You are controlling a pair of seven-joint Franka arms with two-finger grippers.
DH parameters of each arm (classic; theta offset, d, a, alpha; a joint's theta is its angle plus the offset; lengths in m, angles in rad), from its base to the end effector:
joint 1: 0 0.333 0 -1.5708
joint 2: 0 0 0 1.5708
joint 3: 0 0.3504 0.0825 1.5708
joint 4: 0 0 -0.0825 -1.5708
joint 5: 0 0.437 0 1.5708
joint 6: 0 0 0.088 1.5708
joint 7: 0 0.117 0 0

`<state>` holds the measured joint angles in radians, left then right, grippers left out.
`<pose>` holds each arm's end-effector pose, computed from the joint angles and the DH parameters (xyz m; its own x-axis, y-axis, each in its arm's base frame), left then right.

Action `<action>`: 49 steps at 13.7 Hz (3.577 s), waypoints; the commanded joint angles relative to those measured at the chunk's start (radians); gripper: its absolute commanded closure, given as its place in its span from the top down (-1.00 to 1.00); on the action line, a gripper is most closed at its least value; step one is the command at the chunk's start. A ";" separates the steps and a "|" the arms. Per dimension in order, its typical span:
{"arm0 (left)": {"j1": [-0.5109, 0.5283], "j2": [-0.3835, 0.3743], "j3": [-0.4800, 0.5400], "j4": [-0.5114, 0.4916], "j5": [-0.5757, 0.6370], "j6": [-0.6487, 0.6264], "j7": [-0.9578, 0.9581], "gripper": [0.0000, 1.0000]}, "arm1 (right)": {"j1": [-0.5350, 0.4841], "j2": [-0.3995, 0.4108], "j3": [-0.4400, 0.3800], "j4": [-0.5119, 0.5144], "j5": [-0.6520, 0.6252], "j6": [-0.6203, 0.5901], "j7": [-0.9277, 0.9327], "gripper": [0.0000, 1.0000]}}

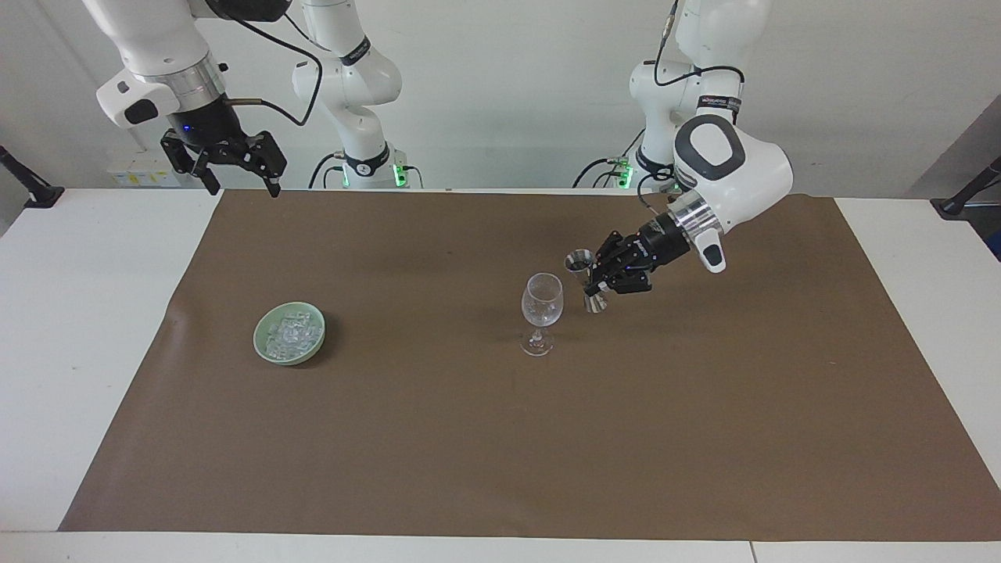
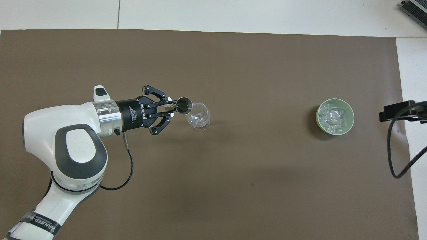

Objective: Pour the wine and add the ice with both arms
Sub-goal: 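Tilt the jigger over the wine glass with the left gripper, then hold the jigger tipped over the glass to pour with the left gripper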

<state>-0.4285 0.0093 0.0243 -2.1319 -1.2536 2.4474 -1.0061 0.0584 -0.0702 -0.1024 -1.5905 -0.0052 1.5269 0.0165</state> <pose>0.5673 -0.2502 0.4352 0.1876 0.6316 -0.7523 0.9481 0.0837 0.3067 0.5782 -0.0284 0.6761 0.9981 -0.0605 0.0062 -0.0605 -0.9982 -0.0021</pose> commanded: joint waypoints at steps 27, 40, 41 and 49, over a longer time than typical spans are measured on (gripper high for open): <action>-0.251 -0.003 0.011 -0.082 0.034 0.679 0.372 -1.00 | -0.006 -0.014 0.004 -0.011 -0.003 -0.011 -0.023 1.00; -0.280 0.006 0.005 -0.071 0.033 0.795 0.570 -1.00 | -0.006 -0.014 0.004 -0.011 -0.003 -0.011 -0.023 1.00; -0.286 0.006 0.005 -0.069 0.033 0.803 0.575 -1.00 | -0.006 -0.014 0.004 -0.011 -0.003 -0.011 -0.023 1.00; -0.309 0.014 0.000 -0.060 0.033 0.841 0.762 -1.00 | -0.006 -0.014 0.006 -0.011 -0.003 -0.011 -0.023 1.00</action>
<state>-0.7079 0.0288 0.0115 -2.1908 -1.2286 3.2587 -0.2960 0.0584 -0.0702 -0.1024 -1.5905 -0.0052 1.5269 0.0165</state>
